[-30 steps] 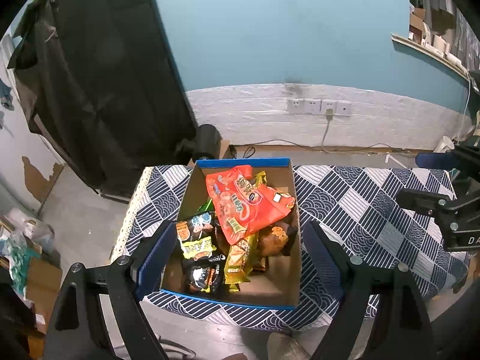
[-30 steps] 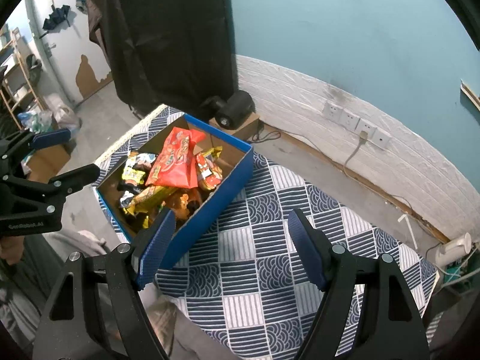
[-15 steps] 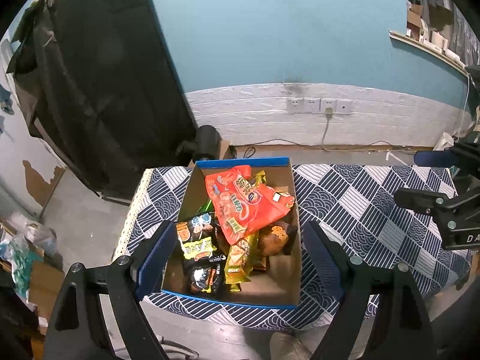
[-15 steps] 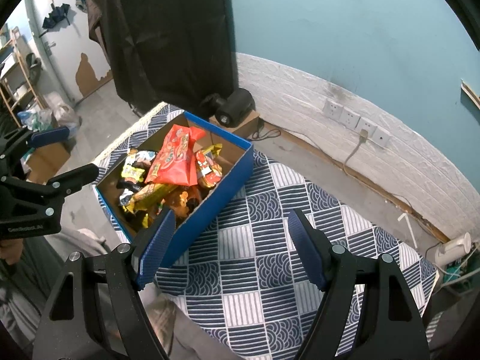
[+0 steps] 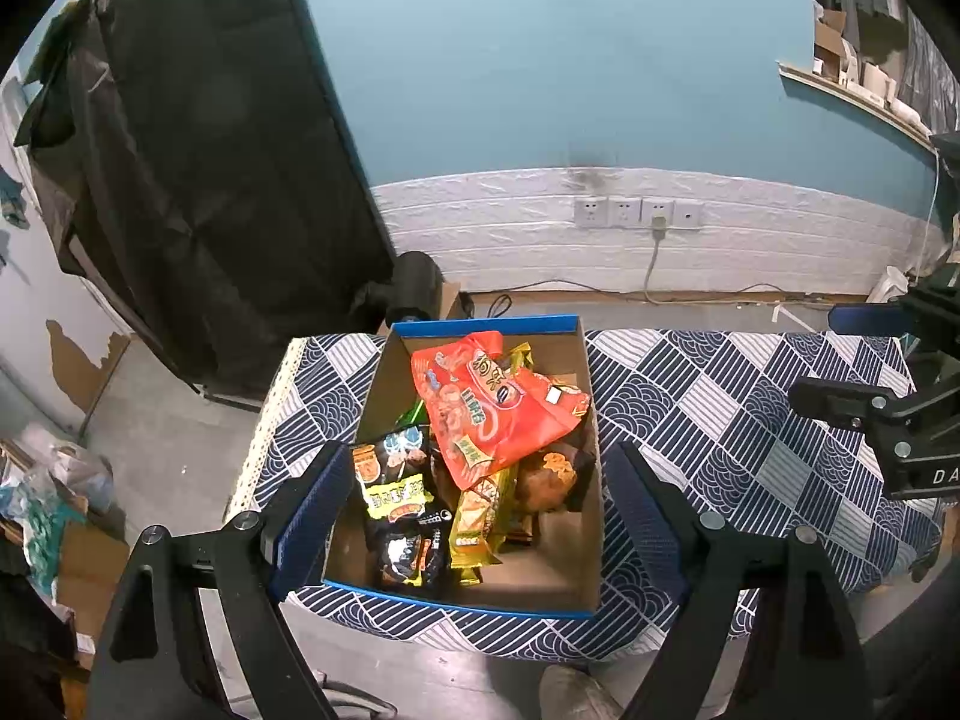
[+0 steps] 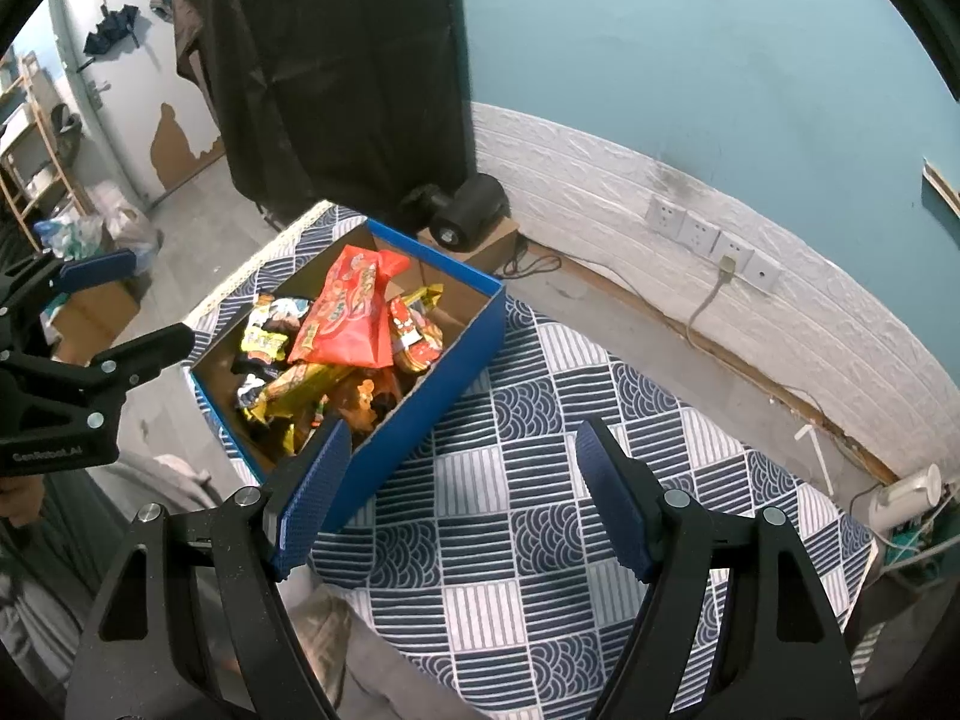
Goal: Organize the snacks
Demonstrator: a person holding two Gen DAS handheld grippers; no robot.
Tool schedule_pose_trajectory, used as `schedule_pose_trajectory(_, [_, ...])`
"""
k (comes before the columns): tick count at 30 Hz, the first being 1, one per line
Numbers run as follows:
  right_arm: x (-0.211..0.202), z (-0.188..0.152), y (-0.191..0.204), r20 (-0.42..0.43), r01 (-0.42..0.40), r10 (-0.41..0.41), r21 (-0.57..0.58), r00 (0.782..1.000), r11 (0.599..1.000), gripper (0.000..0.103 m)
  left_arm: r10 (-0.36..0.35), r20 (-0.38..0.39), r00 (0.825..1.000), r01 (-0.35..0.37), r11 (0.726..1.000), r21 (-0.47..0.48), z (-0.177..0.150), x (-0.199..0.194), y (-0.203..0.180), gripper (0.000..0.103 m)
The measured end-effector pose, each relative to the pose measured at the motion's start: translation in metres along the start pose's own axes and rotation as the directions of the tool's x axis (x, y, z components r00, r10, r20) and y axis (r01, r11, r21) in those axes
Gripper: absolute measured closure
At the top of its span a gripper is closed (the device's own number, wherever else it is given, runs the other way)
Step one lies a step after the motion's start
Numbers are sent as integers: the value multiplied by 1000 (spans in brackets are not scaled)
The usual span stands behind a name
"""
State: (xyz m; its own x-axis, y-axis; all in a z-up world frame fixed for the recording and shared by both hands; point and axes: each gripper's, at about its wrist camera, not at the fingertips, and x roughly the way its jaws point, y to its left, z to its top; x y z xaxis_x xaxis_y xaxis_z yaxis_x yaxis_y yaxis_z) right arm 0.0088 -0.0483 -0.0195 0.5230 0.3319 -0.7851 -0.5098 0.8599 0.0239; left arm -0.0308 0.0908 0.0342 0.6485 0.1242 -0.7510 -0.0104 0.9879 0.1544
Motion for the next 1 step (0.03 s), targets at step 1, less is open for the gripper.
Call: schedule_pose_trajectory(1, [0, 0, 0, 1, 1, -1, 0, 1000, 1000, 26, 0, -3, 1000, 0, 1000, 2, 0, 0, 0, 16])
